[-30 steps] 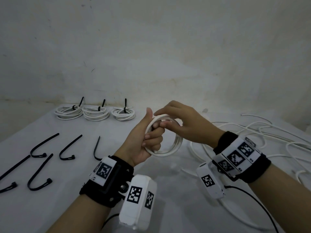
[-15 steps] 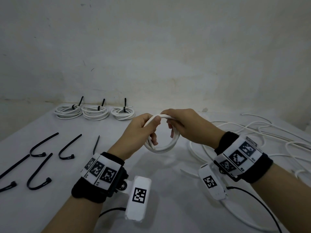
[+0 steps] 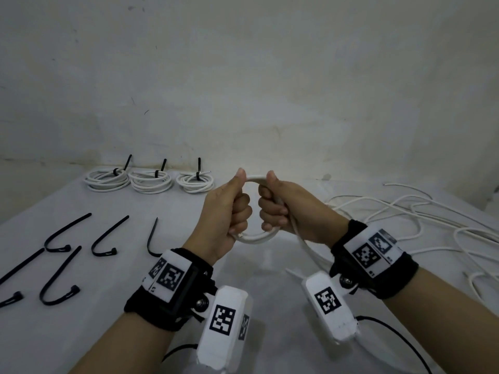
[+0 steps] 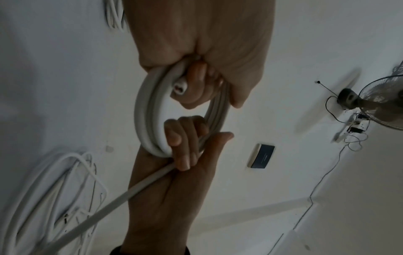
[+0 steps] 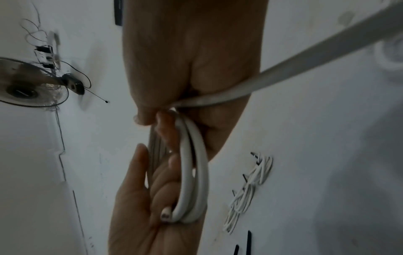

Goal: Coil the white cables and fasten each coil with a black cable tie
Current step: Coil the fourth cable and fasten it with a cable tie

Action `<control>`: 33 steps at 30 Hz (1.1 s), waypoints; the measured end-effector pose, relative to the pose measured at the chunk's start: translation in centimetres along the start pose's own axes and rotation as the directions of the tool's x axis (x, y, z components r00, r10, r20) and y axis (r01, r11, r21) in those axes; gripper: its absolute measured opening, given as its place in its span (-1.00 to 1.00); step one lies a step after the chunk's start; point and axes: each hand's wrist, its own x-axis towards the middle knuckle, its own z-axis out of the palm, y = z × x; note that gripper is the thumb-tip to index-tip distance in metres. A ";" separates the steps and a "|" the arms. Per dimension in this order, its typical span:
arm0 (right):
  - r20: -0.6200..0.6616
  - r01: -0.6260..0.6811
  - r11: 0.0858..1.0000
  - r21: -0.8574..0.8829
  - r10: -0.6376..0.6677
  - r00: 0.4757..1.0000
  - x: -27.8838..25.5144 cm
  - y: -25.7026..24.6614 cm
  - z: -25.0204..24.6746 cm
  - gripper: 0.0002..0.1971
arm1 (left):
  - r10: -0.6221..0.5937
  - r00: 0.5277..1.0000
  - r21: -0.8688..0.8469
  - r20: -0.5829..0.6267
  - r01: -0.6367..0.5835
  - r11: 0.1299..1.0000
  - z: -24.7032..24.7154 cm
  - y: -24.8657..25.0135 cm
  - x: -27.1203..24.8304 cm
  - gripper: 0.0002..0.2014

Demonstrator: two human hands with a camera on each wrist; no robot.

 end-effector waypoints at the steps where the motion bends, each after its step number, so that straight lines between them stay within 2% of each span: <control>1: -0.025 -0.004 1.000 0.027 0.005 1.000 0.2 0.0 0.4 -0.57 | 0.004 1.000 -0.004 -0.010 -0.004 1.000 0.1 -0.1 0.0 -0.57; 4: -0.118 -0.005 1.000 0.030 0.009 0.993 0.6 -0.2 1.1 -0.50 | 0.045 0.999 -0.012 -0.005 -0.045 0.999 0.2 -0.3 0.0 -0.57; 7: -0.179 0.052 0.999 -0.012 -0.053 0.982 0.9 -0.8 1.3 -0.48 | 0.091 0.994 -0.032 0.064 -0.089 0.996 -0.4 -0.3 0.2 -0.59; 9: -0.214 0.114 0.993 -0.013 -0.114 0.970 1.1 -1.5 1.3 -0.50 | 0.054 0.987 -0.034 0.155 -0.049 0.998 -0.9 -0.6 0.6 -0.40; 11: -0.249 0.183 0.983 0.006 -0.176 0.952 1.2 -2.5 1.1 -0.52 | -0.071 0.966 0.045 0.250 0.062 0.997 -1.5 -1.4 0.8 -0.14; 12: -0.266 0.211 0.977 0.013 -0.200 0.943 1.1 -2.9 1.0 -0.52 | -0.135 0.946 0.148 0.295 0.094 0.984 -1.7 -1.8 0.8 -0.19; 13: -0.281 0.233 0.972 0.020 -0.219 0.934 1.0 -3.3 1.0 -0.52 | -0.188 0.919 0.280 0.347 0.090 0.956 -1.5 -2.2 0.5 -0.38; 15: -0.293 0.267 0.963 0.028 -0.247 0.924 0.8 -3.6 1.0 -0.50 | -0.256 0.866 0.548 0.429 -0.024 0.836 -0.6 -2.4 -0.4 -0.72; 17: -0.295 0.283 0.959 0.033 -0.261 0.919 0.4 -3.5 1.3 -0.48 | -0.280 0.838 0.644 0.468 -0.106 0.757 0.0 -2.8 -0.9 -0.86; 19: -0.299 0.298 0.954 0.030 -0.276 0.913 0.1 -3.2 1.6 -0.50 | -0.288 0.858 0.682 0.425 -0.095 0.725 0.4 -2.9 -1.1 -0.92; 22: -0.335 0.356 0.934 0.015 -0.331 0.882 -0.4 -2.9 2.0 -0.50 | -0.354 0.860 0.672 0.368 0.017 0.740 0.8 -2.9 -1.4 -0.89; 25: -0.457 0.437 0.899 0.036 -0.374 0.807 -1.1 -3.1 1.8 -0.44 | -0.302 0.905 0.540 0.299 0.101 0.836 1.2 -2.7 -1.1 -0.87; 28: -0.562 0.500 0.865 0.041 -0.394 0.727 -1.8 -3.0 1.5 -0.46 | -0.244 0.953 0.334 0.181 0.174 0.926 1.4 -2.6 -0.3 -0.83; 30: -0.609 0.523 0.852 0.015 -0.407 0.681 -2.2 -2.3 1.5 -0.47 | -0.218 0.969 0.253 0.120 0.183 0.950 1.6 -2.8 0.3 -0.73; 33: -0.658 0.551 0.834 -0.023 -0.427 0.620 -2.7 -1.1 1.5 -0.47 | -0.192 0.979 0.179 0.063 0.178 0.968 2.3 -3.5 1.0 -0.73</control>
